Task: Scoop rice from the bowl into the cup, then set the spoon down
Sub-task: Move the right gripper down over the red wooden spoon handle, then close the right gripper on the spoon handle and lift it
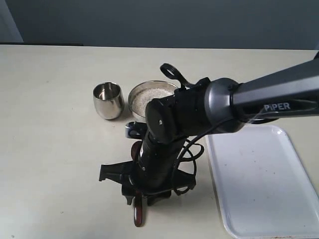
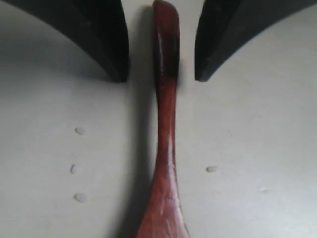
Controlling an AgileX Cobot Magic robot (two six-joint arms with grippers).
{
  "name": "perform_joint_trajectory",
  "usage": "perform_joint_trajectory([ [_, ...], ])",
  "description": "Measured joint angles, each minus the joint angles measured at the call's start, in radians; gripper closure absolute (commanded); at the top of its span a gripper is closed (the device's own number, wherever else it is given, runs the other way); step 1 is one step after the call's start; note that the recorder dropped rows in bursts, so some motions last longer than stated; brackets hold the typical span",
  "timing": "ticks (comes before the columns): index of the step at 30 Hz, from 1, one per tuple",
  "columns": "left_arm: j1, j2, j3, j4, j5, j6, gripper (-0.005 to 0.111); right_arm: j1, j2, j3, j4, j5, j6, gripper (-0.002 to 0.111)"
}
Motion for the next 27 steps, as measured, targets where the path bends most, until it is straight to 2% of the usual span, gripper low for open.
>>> perform_joint_trajectory([
  [27,0.0,0.0,0.0,0.0,0.0,0.0,0.106,0.0,0.002,0.0,0.0,0.041,0.093,0.066],
])
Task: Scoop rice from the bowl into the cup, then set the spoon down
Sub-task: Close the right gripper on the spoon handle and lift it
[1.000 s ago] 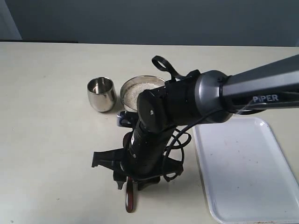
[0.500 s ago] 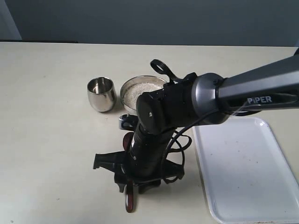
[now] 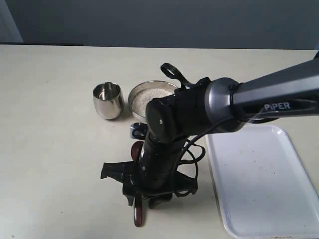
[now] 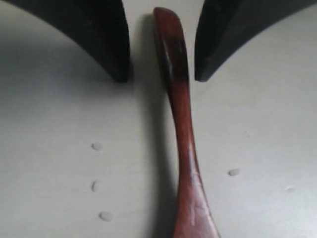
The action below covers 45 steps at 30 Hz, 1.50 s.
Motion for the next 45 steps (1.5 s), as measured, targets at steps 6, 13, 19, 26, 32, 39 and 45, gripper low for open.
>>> perform_joint_trajectory([
  [6,0.0,0.0,0.0,0.0,0.0,0.0,0.106,0.0,0.0,0.0,0.0,0.0,0.0,0.066],
  [13,0.0,0.0,0.0,0.0,0.0,0.0,0.106,0.0,0.0,0.0,0.0,0.022,0.0,0.066],
  [19,0.0,0.0,0.0,0.0,0.0,0.0,0.106,0.0,0.001,-0.022,-0.008,0.062,0.002,0.066],
  [26,0.0,0.0,0.0,0.0,0.0,0.0,0.106,0.005,0.101,-0.171,-0.076,0.227,0.017,0.066],
  [32,0.0,0.0,0.0,0.0,0.0,0.0,0.106,0.022,0.131,-0.228,-0.1,0.302,0.006,0.108],
  [39,0.0,0.0,0.0,0.0,0.0,0.0,0.106,0.035,0.138,-0.244,-0.138,0.306,0.004,0.109],
  [45,0.0,0.0,0.0,0.0,0.0,0.0,0.106,0.065,0.123,-0.247,-0.225,0.306,0.002,0.109],
])
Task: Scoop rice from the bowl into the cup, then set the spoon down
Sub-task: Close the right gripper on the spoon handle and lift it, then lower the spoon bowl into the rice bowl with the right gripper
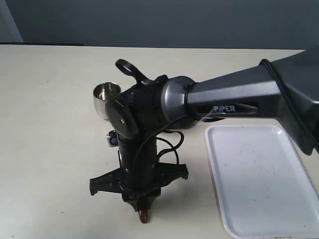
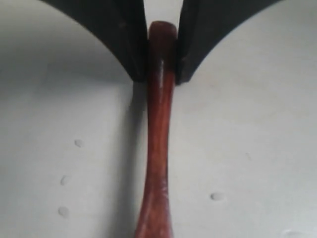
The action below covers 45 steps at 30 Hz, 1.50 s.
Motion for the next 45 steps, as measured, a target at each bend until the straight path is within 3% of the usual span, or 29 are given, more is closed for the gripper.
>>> perform_joint_trajectory([
  [6,0.0,0.0,0.0,0.0,0.0,0.0,0.106,0.015,-0.089,0.0,-0.127,0.027,-0.014,0.109],
  [13,0.0,0.0,0.0,0.0,0.0,0.0,0.106,0.016,-0.203,0.002,-0.343,0.185,-0.116,0.109],
  [21,0.0,0.0,0.0,0.0,0.0,0.0,0.106,-0.081,-0.239,-0.067,-0.425,0.194,-0.283,0.109],
  [27,0.0,0.0,0.0,0.0,0.0,0.0,0.106,-0.172,-0.239,-0.08,-0.78,0.196,-0.323,0.109],
  [31,0.0,0.0,0.0,0.0,0.0,0.0,0.106,-0.218,-0.239,-0.083,-0.97,0.198,-0.526,0.109],
  [38,0.0,0.0,0.0,0.0,0.0,0.0,0.106,-0.215,-0.237,-0.083,-0.98,0.199,-0.842,0.109],
  [45,0.0,0.0,0.0,0.0,0.0,0.0,0.106,-0.206,-0.143,-0.083,-1.012,0.199,-0.968,0.109],
])
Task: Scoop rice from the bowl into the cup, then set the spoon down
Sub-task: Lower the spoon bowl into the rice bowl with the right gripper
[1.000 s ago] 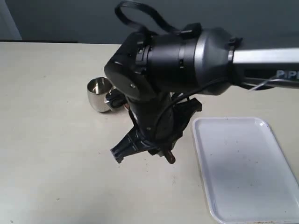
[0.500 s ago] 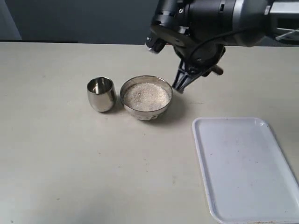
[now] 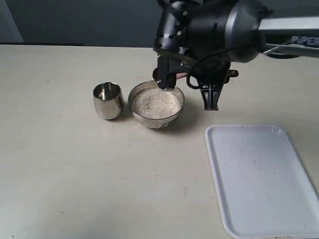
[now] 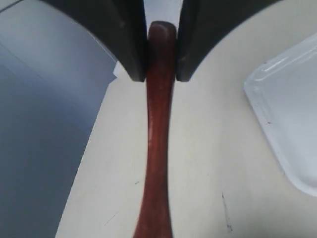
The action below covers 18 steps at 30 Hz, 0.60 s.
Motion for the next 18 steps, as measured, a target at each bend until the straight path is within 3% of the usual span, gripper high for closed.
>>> perform_joint_trajectory([
  [9,0.0,0.0,0.0,0.0,0.0,0.0,0.106,0.0,0.168,0.0,-0.235,-0.002,-0.009,0.109],
  [18,0.0,0.0,0.0,0.0,0.0,0.0,0.106,0.002,0.184,0.0,-0.374,-0.003,-0.004,0.109],
])
